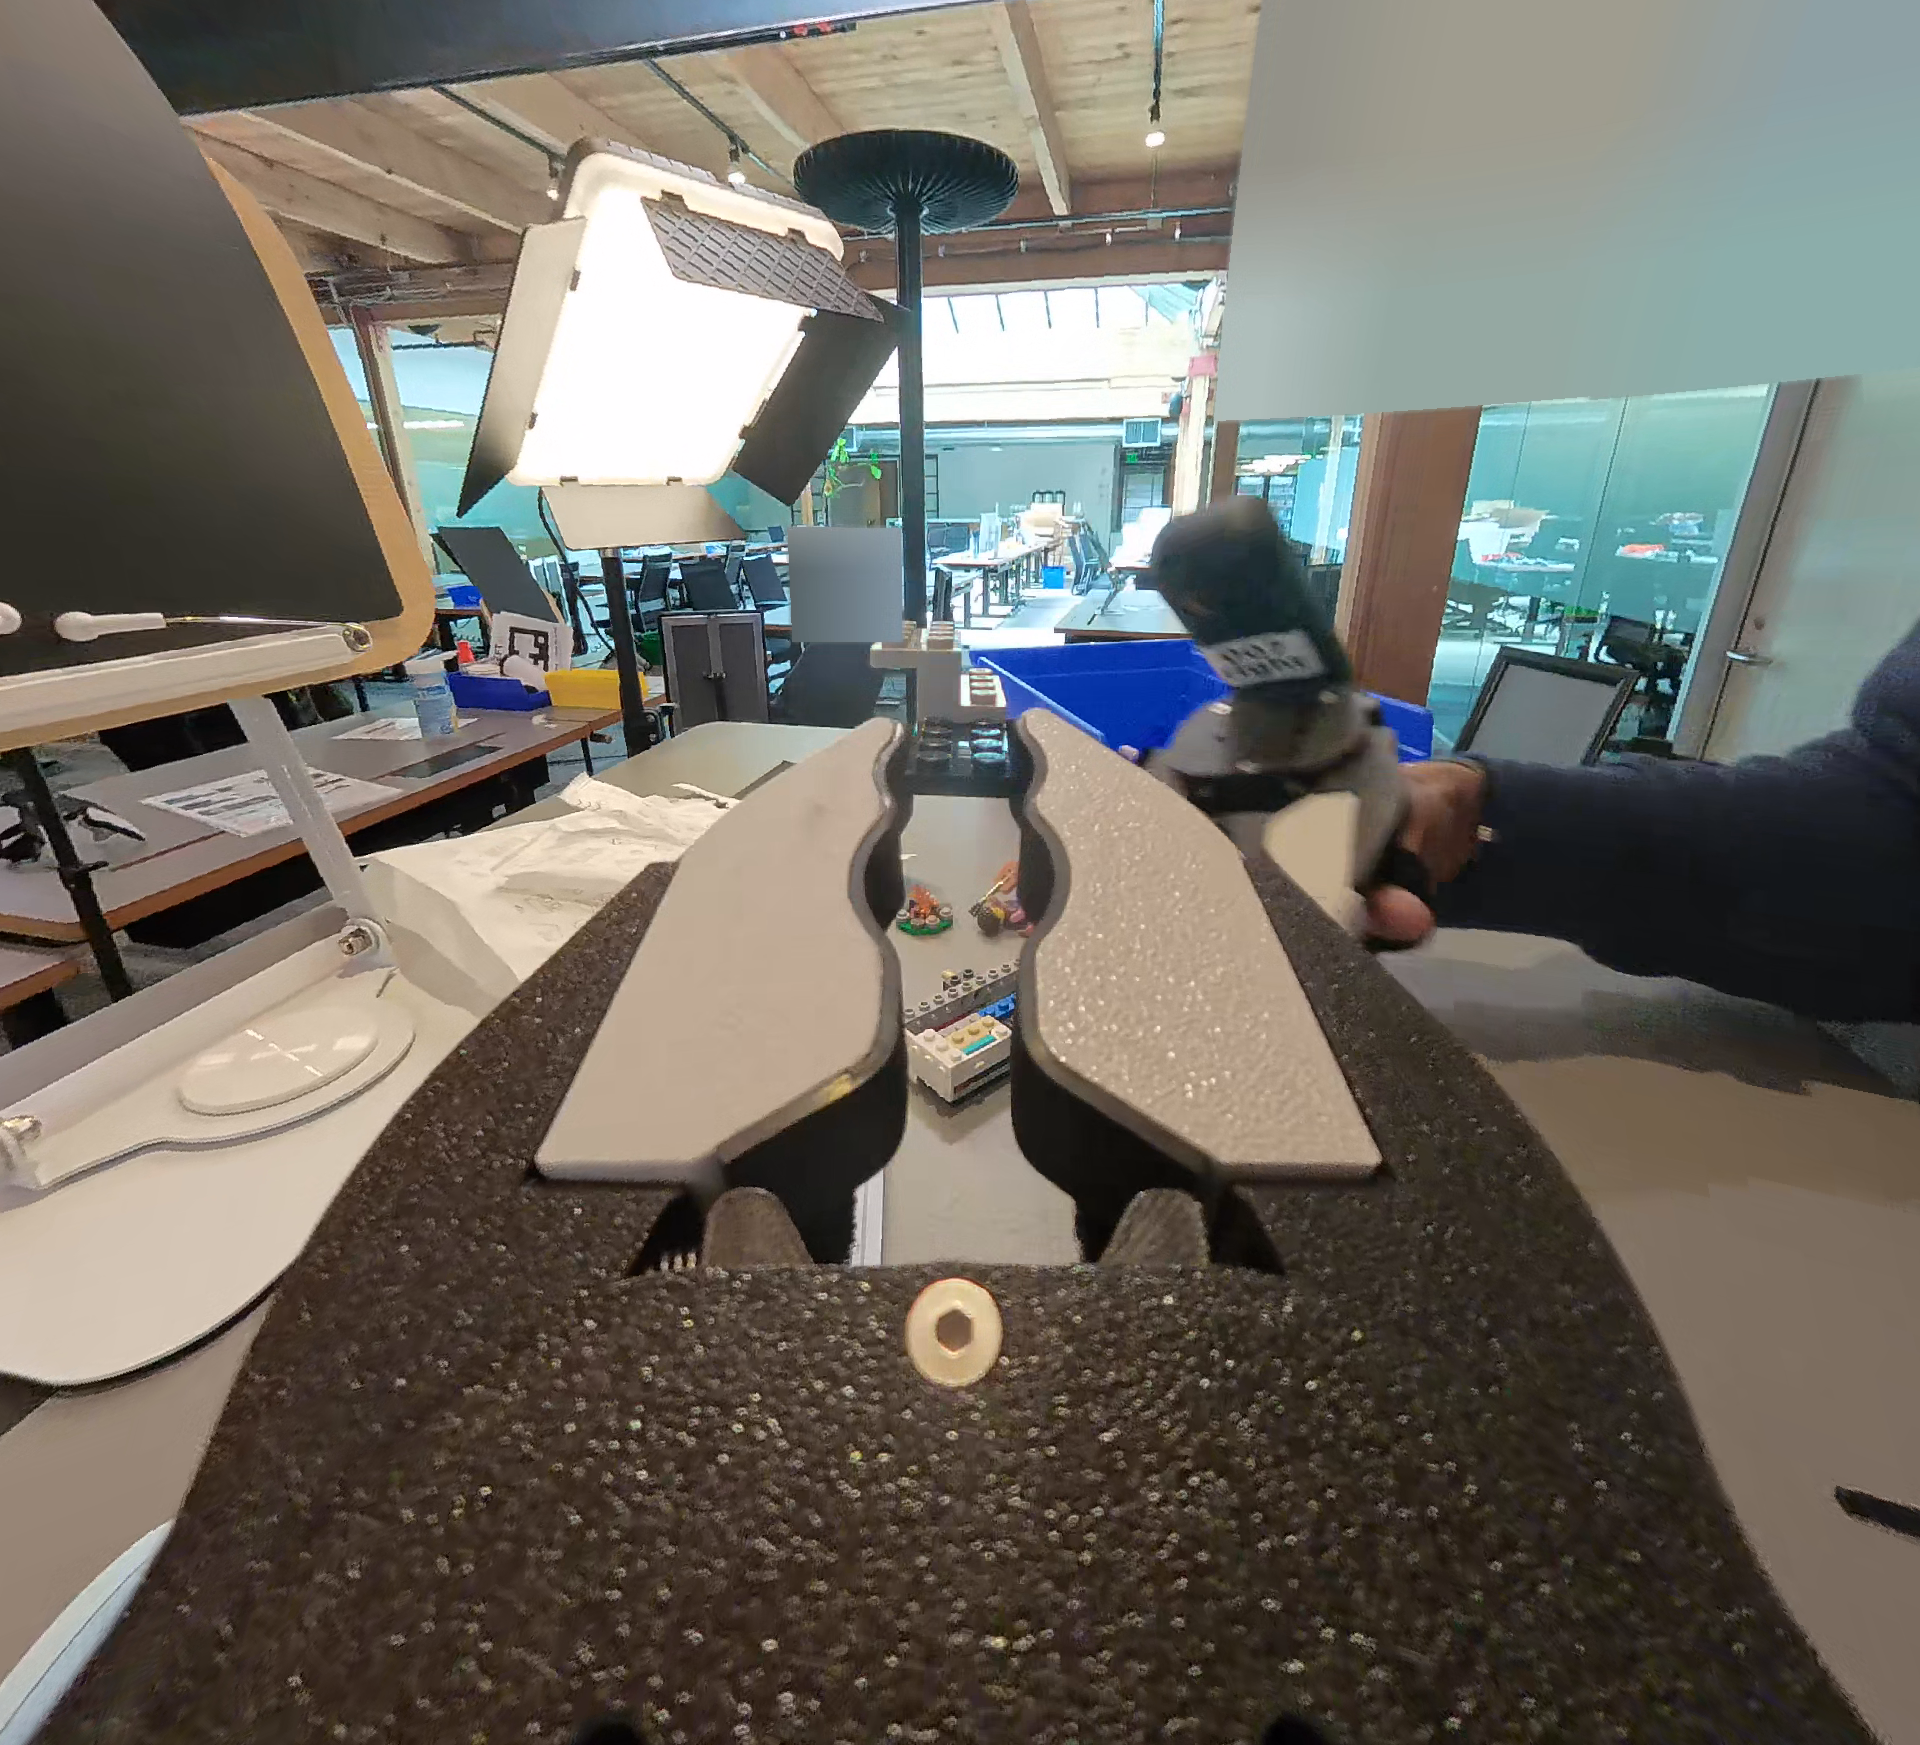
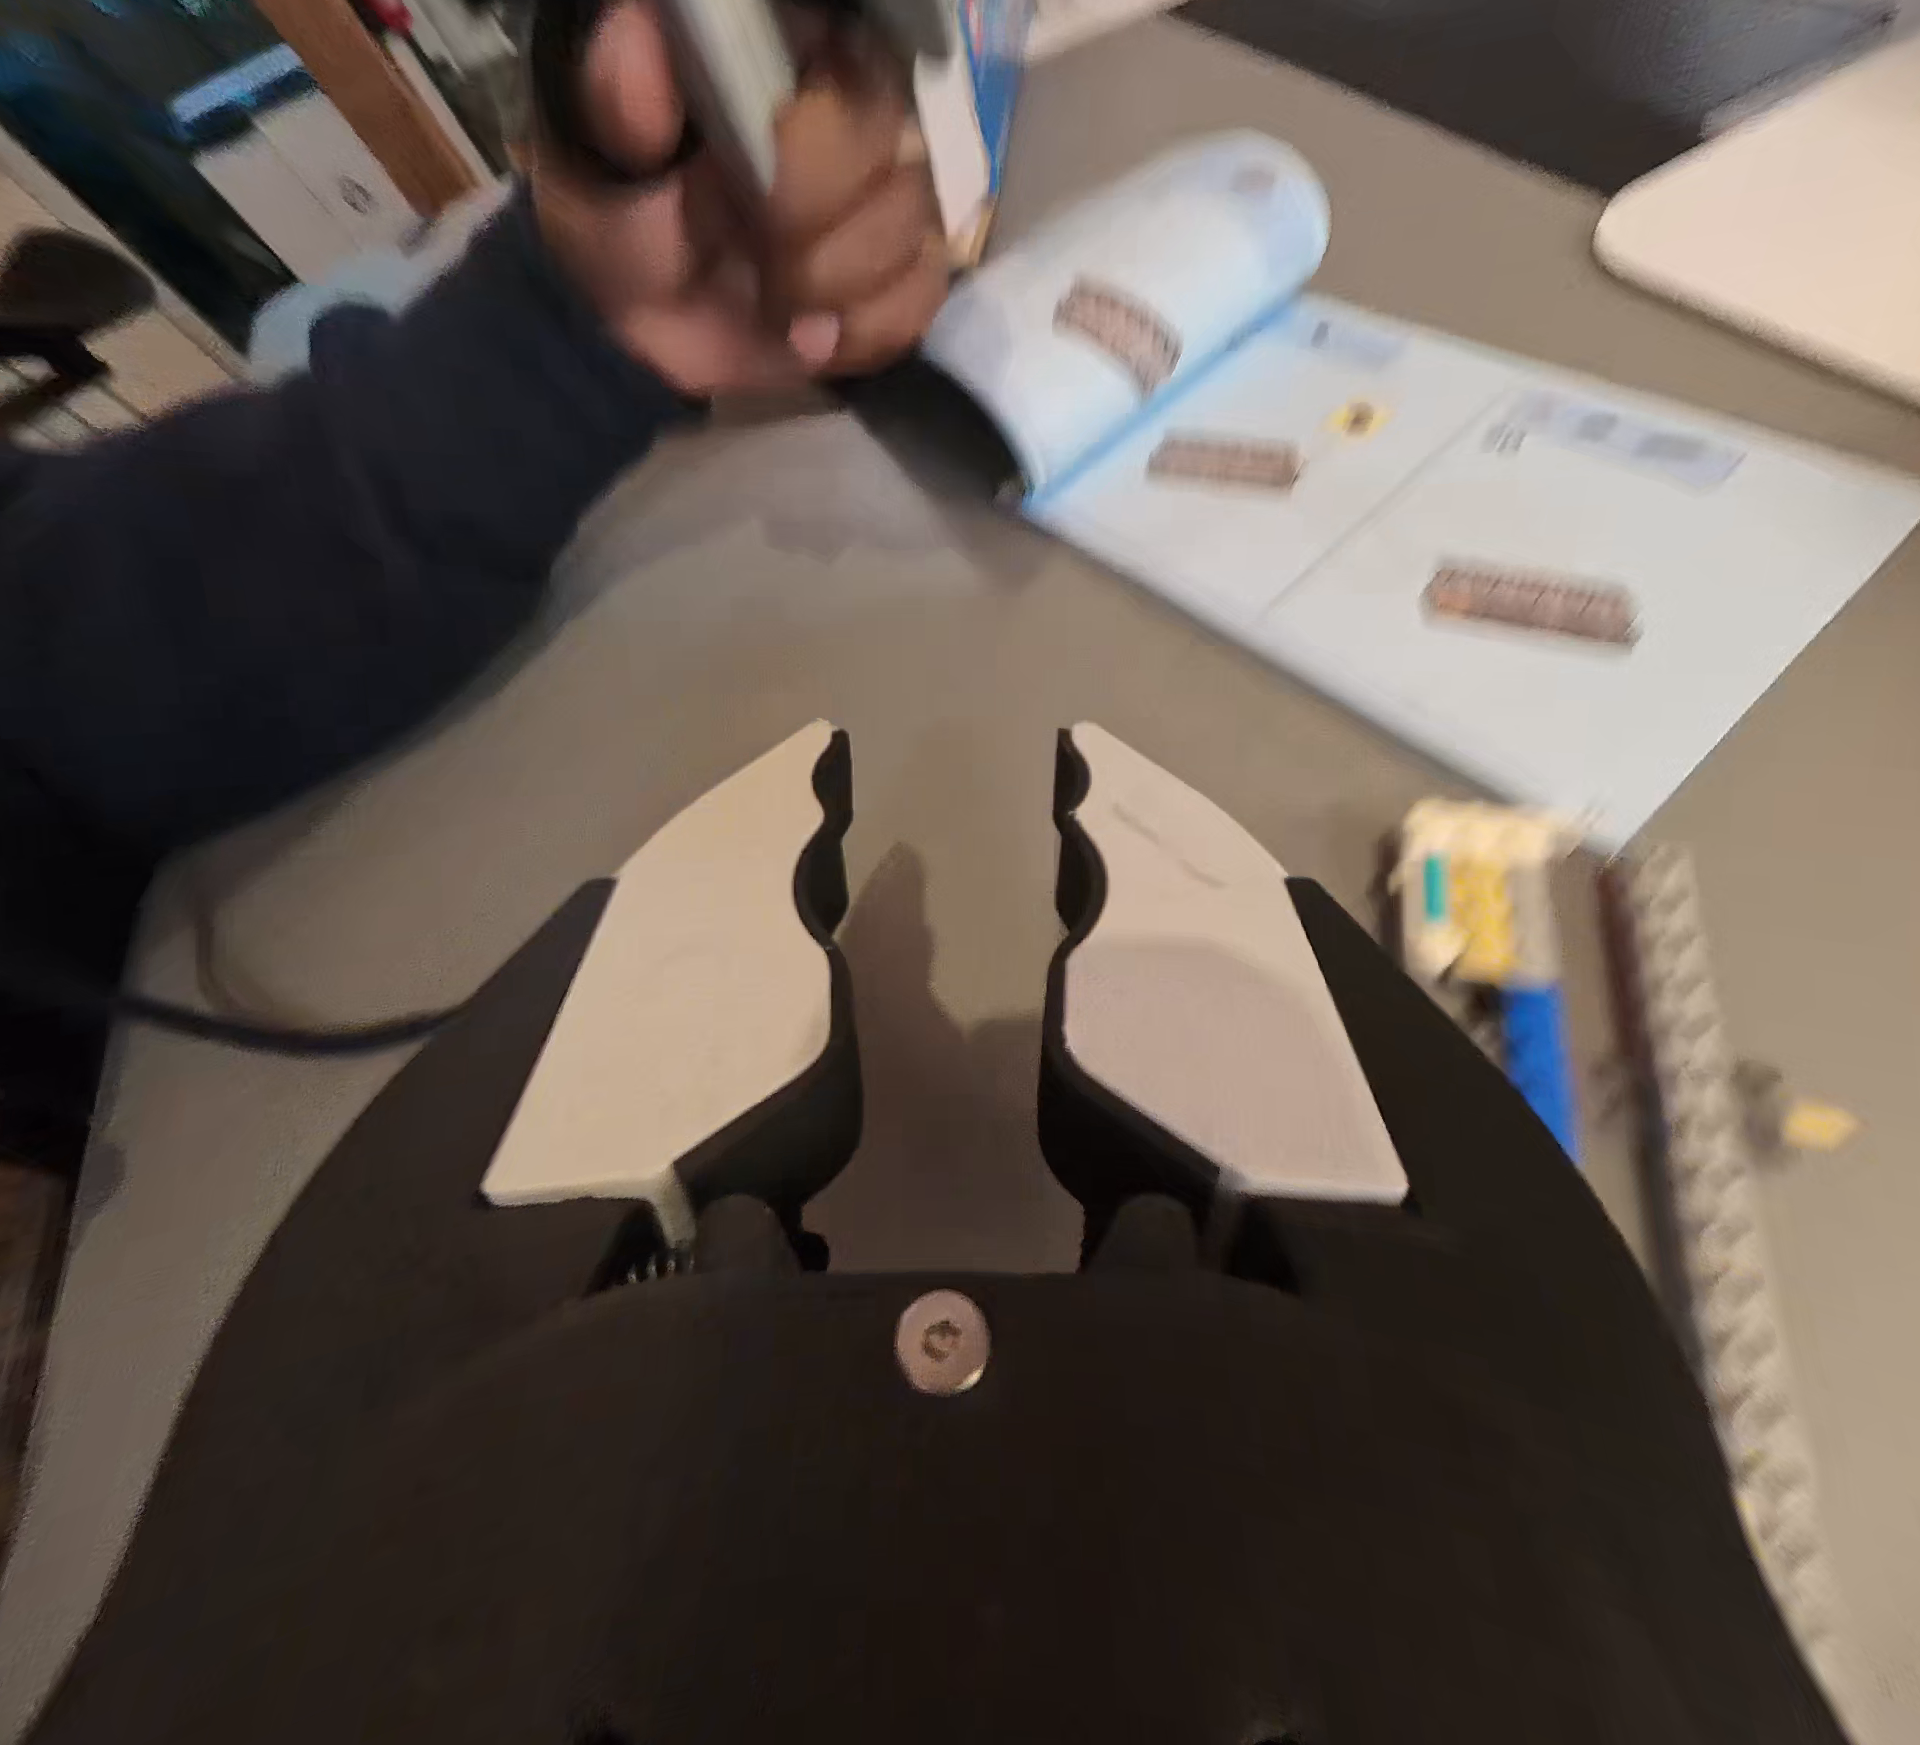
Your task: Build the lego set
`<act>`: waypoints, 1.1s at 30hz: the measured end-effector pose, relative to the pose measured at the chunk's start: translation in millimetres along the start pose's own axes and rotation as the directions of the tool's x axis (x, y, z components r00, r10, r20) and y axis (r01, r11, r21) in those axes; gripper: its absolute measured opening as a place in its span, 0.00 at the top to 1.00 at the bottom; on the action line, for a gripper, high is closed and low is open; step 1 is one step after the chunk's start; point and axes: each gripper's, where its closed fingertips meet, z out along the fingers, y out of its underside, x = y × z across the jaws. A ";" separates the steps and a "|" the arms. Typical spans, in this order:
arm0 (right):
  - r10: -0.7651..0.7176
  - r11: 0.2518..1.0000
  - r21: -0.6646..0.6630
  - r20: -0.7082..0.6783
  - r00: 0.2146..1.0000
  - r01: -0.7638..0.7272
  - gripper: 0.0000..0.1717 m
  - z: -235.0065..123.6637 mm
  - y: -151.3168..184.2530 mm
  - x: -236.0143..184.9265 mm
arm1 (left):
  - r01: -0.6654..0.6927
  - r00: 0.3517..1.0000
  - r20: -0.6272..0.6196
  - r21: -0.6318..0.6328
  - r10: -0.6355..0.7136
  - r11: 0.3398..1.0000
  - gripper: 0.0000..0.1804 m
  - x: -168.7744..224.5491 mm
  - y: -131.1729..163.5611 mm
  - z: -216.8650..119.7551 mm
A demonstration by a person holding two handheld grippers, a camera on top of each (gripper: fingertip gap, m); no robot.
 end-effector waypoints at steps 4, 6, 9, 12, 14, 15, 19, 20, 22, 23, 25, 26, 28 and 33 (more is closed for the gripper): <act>-0.012 0.987 -0.161 -0.084 0.996 -0.002 0.82 -11.3 51.2 -36.1 | 0.018 1.000 -0.017 0.003 -0.018 1.000 0.91 -0.4 1.4 -0.6; -0.040 0.962 -0.272 -0.101 0.994 0.011 0.82 -11.3 67.1 -43.7 | 0.024 0.999 -0.023 0.007 -0.024 1.000 0.91 -0.2 1.2 0.1; -0.036 0.918 -0.397 -0.137 0.990 -0.021 0.82 -4.8 80.4 -49.1 | 0.034 0.999 -0.030 0.010 -0.033 0.999 0.91 0.1 1.1 0.6; -0.041 0.904 -0.425 -0.203 0.978 -0.050 0.82 -2.1 79.0 -49.0 | 0.034 0.999 -0.026 -0.014 -0.035 0.999 0.91 0.8 5.2 -0.6; -0.013 0.903 -0.421 -0.223 0.975 -0.084 0.82 -0.4 77.0 -48.3 | 0.037 0.999 -0.021 -0.018 -0.037 0.999 0.91 0.0 5.8 -1.4; -0.006 0.906 -0.414 -0.222 0.975 -0.089 0.82 1.7 75.6 -48.9 | 0.043 0.999 -0.020 -0.014 -0.043 0.999 0.91 -0.8 5.0 -1.7; 0.016 0.911 -0.396 -0.248 0.969 -0.116 0.84 13.7 69.4 -43.5 | 0.052 0.998 -0.023 -0.002 -0.052 0.999 0.91 -1.8 2.1 -2.8; 0.006 0.908 -0.403 -0.261 0.965 -0.114 0.84 16.4 68.9 -40.4 | 0.049 0.998 -0.024 -0.002 -0.049 0.999 0.91 -1.6 1.7 -3.1; -0.013 0.905 -0.413 -0.264 0.965 -0.100 0.84 21.9 66.3 -38.5 | 0.047 0.999 -0.022 0.001 -0.047 0.999 0.91 -2.3 0.7 -3.9; -0.022 0.906 -0.413 -0.268 0.963 -0.094 0.84 23.9 63.9 -37.9 | 0.049 0.999 -0.022 0.005 -0.048 0.999 0.91 -2.6 -0.3 -4.5; -0.046 0.908 -0.411 -0.291 0.956 -0.082 0.84 23.2 59.6 -35.1 | 0.055 0.998 -0.028 0.017 -0.055 0.998 0.91 -2.6 -2.3 -5.9; -0.053 0.907 -0.412 -0.307 0.950 -0.083 0.84 20.5 58.6 -33.3 | 0.056 0.998 -0.028 0.019 -0.055 0.998 0.91 -2.9 -2.9 -6.2; -0.035 0.903 -0.415 -0.329 0.944 -0.111 0.84 14.0 59.9 -31.7 | 0.054 0.998 -0.029 0.017 -0.054 0.998 0.91 -3.6 -3.1 -6.2; 0.068 0.875 -0.439 -0.303 0.950 -0.203 0.86 17.2 70.5 -38.7 | 0.052 0.998 -0.034 0.006 -0.052 0.999 0.91 -3.9 -1.0 -3.0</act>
